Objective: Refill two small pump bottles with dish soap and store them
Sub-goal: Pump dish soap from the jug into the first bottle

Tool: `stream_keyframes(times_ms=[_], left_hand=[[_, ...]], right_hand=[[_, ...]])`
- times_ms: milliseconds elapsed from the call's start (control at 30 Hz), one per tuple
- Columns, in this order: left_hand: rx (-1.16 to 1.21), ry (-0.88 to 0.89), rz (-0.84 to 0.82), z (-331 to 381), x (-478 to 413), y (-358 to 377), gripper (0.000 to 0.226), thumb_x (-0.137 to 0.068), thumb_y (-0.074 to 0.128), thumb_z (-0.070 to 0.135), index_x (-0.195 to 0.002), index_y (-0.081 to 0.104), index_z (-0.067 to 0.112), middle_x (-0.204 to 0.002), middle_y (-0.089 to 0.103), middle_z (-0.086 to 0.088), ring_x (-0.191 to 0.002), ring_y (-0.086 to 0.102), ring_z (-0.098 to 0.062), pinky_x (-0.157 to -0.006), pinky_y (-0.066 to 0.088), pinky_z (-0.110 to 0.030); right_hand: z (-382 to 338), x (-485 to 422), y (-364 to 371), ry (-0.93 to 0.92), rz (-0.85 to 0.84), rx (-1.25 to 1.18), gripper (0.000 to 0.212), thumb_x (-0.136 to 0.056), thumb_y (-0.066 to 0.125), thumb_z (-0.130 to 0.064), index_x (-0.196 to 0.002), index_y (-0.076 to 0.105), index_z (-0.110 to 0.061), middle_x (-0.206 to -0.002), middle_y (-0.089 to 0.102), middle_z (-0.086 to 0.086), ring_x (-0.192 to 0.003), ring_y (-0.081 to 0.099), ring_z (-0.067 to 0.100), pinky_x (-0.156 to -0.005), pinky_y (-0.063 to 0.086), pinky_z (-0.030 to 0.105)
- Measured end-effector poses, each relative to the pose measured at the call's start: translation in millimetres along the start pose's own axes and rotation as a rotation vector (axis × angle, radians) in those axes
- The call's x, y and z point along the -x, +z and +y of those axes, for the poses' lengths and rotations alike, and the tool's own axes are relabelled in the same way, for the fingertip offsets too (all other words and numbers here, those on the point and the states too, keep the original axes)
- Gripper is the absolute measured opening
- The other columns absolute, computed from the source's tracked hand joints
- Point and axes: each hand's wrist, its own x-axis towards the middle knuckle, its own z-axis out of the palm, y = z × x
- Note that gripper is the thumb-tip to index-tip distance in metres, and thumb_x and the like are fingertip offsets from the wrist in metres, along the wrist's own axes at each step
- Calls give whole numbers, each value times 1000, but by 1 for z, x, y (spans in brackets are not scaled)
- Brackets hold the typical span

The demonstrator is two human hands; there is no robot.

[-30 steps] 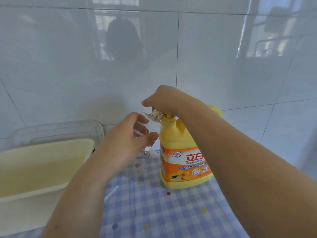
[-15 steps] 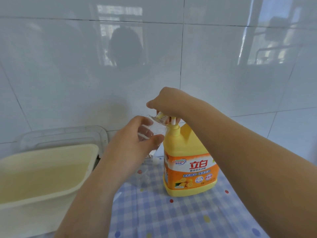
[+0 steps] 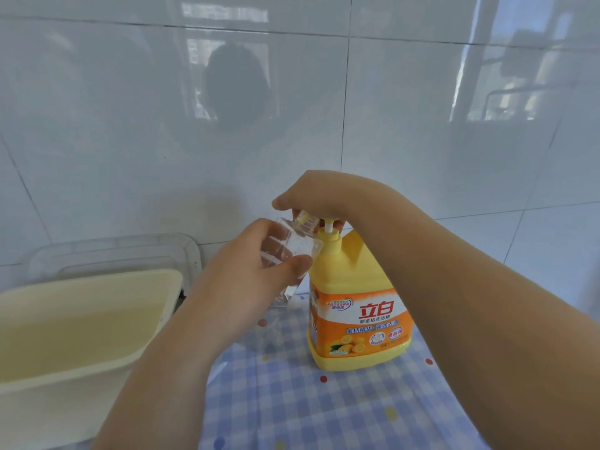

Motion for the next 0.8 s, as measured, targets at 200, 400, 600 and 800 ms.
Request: stream_keyframes(times_ms=[200,400,600,800], left_hand=[[9,5,-14,4,2,-1,40,-70,67,51,-104,54,33,-95,67,10,-87,70,-17,-66,60,-46],[-50,-16,-29,-2,2,-3,29,-78,70,43,-101,55,36,-93,66,15,-81,70,-10,-65,61,-42],[-67,-21,-17,1,2,-1,26,-80,70,41,-99,53,36,-94,65,12,-82,69,-11,-64,61,-41],[-85,-13,-13,3,3,-3,27,-81,68,42,-102,52,37,-93,67,11,-81,68,-9,-63,60,-36]], right_hand=[[5,-5,2,11,45,-35,32,-96,49,-42,-97,55,-11,-78,58,7,-60,58,23,-57,49,29],[7,-2,10,-22,71,-28,28,-96,52,-40,-95,54,-12,-72,48,-3,-66,49,15,-54,36,25],[5,0,9,-20,81,-35,26,-97,50,-39,-96,53,-13,-74,47,-2,-71,49,16,-57,37,26],[2,2,7,-21,86,2,24,-98,49,-36,-97,53,-13,-75,48,-1,-67,48,15,-60,39,26]])
